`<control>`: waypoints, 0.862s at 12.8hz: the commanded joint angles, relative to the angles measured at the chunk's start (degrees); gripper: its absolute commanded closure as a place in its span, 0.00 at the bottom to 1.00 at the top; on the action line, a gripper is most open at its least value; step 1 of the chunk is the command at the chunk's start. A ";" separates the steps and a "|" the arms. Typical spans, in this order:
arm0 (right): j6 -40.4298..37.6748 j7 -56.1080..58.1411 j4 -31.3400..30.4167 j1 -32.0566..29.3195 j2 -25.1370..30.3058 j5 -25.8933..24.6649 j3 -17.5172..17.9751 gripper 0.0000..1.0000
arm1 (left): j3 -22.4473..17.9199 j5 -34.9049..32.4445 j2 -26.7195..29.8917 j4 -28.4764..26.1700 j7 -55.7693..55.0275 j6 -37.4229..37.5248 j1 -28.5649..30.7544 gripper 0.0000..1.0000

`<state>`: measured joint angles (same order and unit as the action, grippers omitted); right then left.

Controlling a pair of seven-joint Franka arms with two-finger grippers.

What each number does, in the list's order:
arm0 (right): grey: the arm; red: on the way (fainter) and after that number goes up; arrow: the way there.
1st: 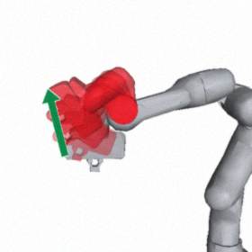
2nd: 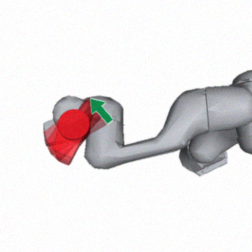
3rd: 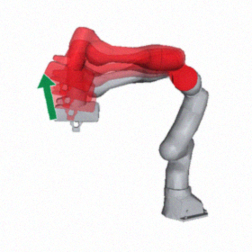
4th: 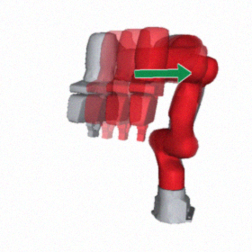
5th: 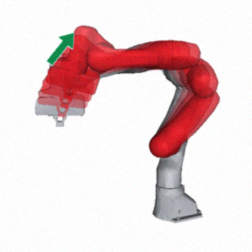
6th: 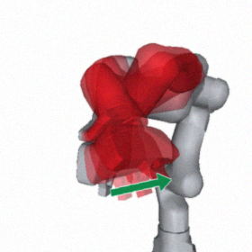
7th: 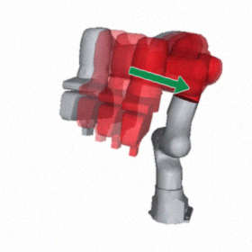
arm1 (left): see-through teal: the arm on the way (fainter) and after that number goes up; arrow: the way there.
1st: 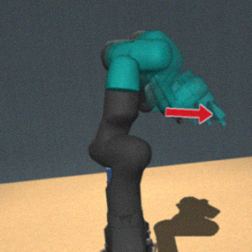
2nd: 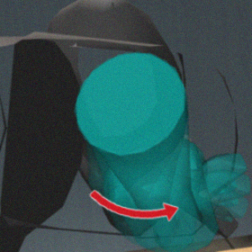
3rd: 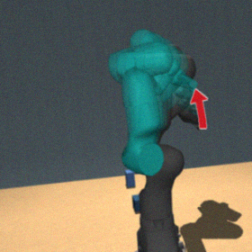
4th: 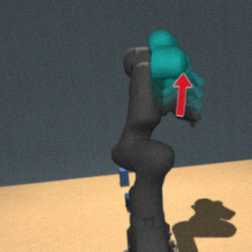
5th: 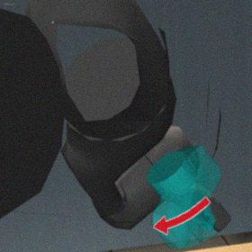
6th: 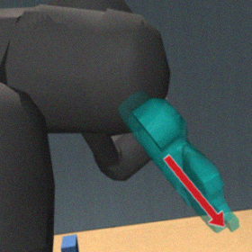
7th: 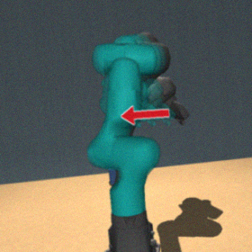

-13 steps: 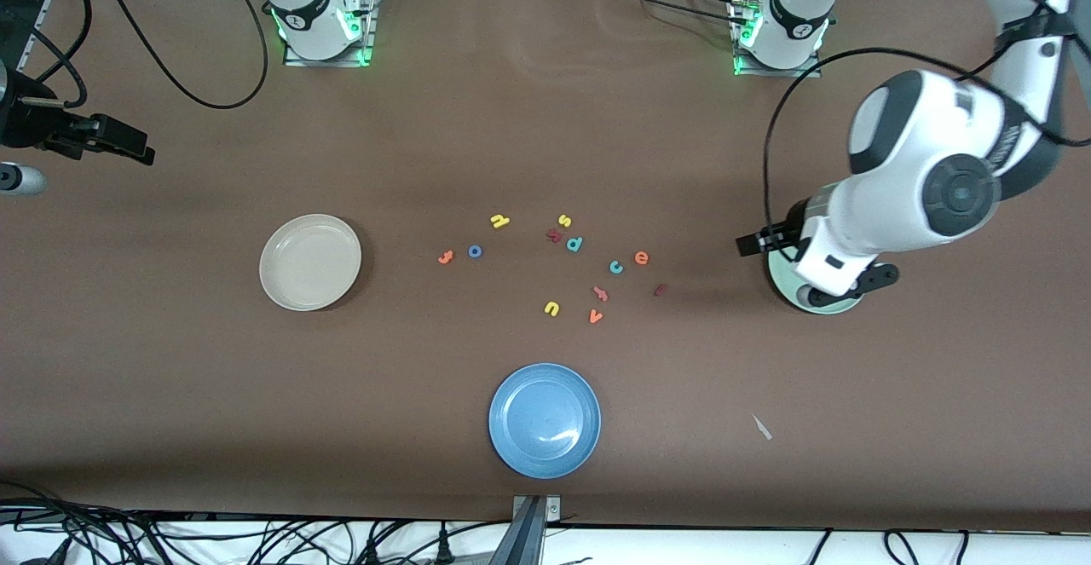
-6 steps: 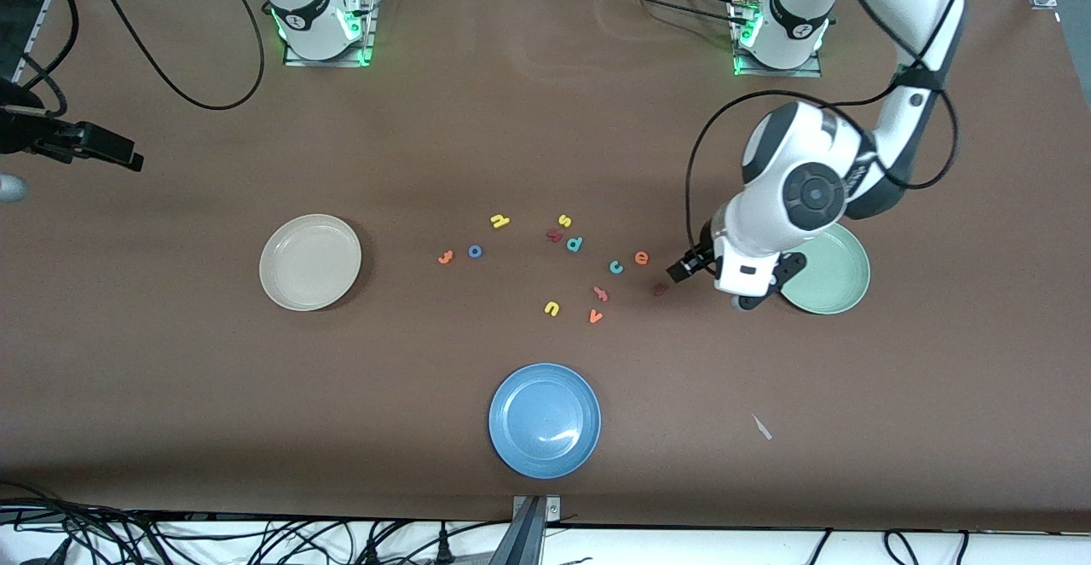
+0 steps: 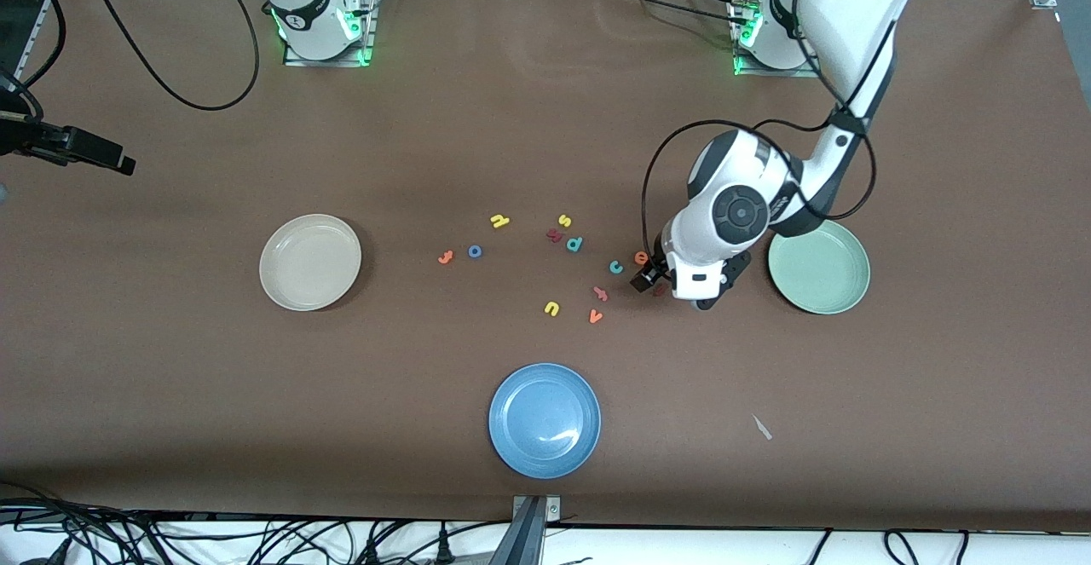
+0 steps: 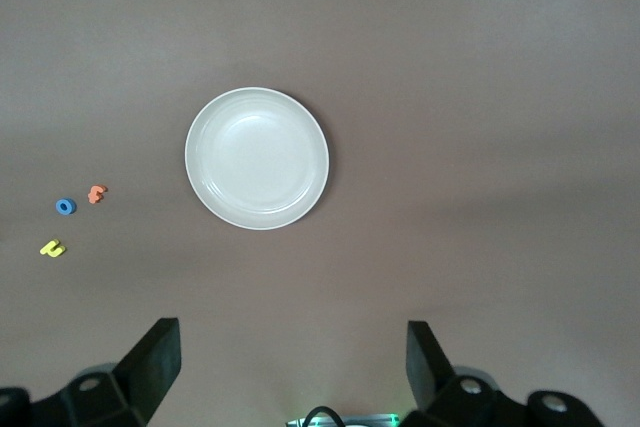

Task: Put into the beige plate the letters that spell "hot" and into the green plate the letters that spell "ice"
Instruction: 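Reach the left gripper to the orange letter and grasp it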

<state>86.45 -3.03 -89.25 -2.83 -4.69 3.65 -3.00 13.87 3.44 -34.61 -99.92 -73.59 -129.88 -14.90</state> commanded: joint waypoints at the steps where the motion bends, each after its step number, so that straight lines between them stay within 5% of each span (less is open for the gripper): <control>1: -0.14 -0.75 0.92 -0.07 -0.15 1.19 0.27 0.00 | -0.51 -1.94 -0.02 -3.07 -2.69 -4.66 -0.92 0.05; 5: 0.48 1.01 0.74 2.54 -0.41 1.63 1.93 0.00 | -0.60 -2.65 1.20 -8.79 -3.66 -10.39 -1.18 0.07; 11: 5.22 -5.93 1.27 11.87 -8.13 2.41 3.52 0.00 | -0.60 -6.07 -0.11 -9.06 -8.32 -12.06 -2.24 0.21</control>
<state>90.64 -8.03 -89.29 7.62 -9.83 4.59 0.98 13.87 -0.65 -35.68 -107.51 -79.63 -140.37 -16.46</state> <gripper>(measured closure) 0.000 0.137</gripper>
